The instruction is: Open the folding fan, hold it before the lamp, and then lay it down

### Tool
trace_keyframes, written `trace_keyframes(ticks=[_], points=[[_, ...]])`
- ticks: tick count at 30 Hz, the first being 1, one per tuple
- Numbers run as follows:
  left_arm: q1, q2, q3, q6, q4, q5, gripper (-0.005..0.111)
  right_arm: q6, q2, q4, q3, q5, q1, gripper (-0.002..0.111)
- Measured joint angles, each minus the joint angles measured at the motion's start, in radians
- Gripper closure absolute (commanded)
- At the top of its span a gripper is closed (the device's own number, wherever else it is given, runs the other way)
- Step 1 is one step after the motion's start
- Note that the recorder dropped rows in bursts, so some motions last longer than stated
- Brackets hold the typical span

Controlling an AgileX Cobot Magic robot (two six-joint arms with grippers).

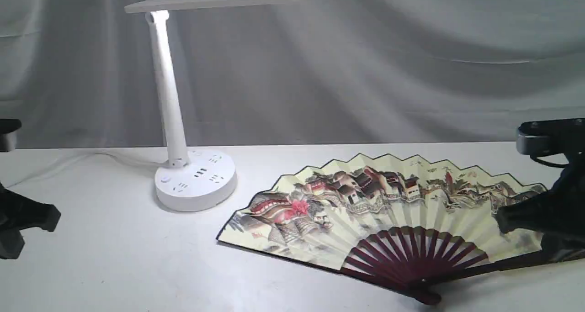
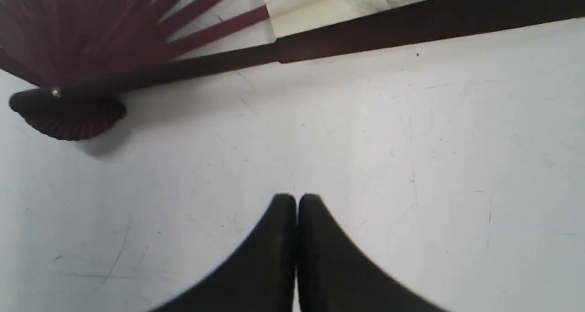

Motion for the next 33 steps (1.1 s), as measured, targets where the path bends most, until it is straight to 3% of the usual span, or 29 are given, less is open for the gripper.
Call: trace_keyframes(ticks=[11,33], points=[[0.000,-0.241,0.000,0.002,0.000,0.028,0.107,-0.002,-0.247,-0.019,0.000,0.048,0.000,0.108],[0.000,-1.046,0.000,-0.006,0.000,0.113,0.107,-0.009,-1.016,-0.049,0.000,0.153,0.000,0.108]])
